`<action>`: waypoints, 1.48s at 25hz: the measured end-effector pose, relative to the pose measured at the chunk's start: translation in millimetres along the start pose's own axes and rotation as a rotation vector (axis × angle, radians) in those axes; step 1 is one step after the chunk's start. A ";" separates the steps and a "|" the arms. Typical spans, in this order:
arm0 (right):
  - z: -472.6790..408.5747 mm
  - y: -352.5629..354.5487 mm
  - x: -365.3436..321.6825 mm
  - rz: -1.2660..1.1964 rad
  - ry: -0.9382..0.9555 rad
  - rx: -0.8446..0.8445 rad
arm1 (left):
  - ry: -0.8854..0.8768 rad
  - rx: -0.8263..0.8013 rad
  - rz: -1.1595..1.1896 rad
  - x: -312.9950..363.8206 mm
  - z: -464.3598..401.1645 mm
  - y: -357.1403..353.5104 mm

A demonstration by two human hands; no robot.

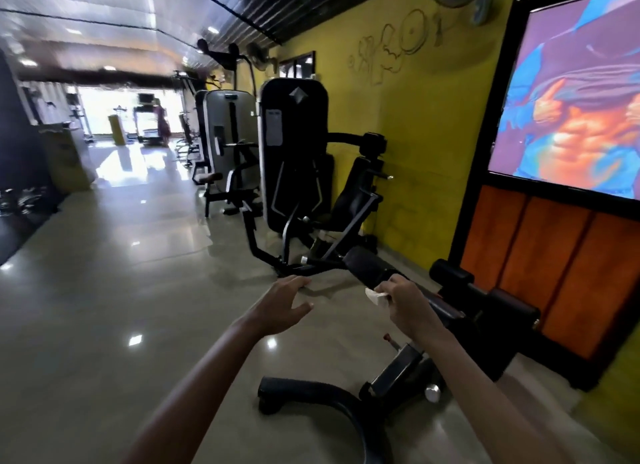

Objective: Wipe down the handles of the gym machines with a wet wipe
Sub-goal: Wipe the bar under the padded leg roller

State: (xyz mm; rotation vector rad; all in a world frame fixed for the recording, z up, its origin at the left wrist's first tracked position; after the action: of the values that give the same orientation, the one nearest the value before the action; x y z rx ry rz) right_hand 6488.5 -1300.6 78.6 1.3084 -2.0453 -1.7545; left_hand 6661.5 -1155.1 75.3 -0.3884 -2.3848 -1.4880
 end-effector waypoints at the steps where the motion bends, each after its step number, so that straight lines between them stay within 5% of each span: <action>1: -11.7 -4.3 3.7 0.010 -0.042 0.007 | -0.032 -0.015 0.006 -14.1 -16.4 0.5; 17: -81.5 -49.6 216.8 0.054 -0.785 0.171 | -0.578 -0.473 0.249 -47.9 -256.0 -221.2; 25: -52.5 -96.6 258.4 0.066 -1.100 0.227 | -0.864 -0.716 0.296 -28.7 -303.2 -335.9; 31: -54.5 -139.1 261.2 0.190 -1.331 0.184 | -1.131 -0.693 0.364 -39.8 -331.2 -396.3; 37: -68.4 -193.5 292.6 0.293 -1.351 0.130 | -1.367 -0.622 0.244 -68.4 -336.9 -447.2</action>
State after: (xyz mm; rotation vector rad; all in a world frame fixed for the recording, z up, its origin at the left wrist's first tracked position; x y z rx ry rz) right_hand 6450.0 -1537.2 -186.5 -0.4641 -2.6410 -2.6689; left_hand 6591.0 -1654.3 -177.9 -2.3595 -2.2790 -2.1708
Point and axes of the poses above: each hand's wrist, its own z-axis away from the middle knuckle, its own y-axis out of the back of the hand, x = y × z, the point moved 6 cm from there along -z, towards the middle knuckle, and after that the axes turned 13 degrees about -y, right-handed, at the moved point
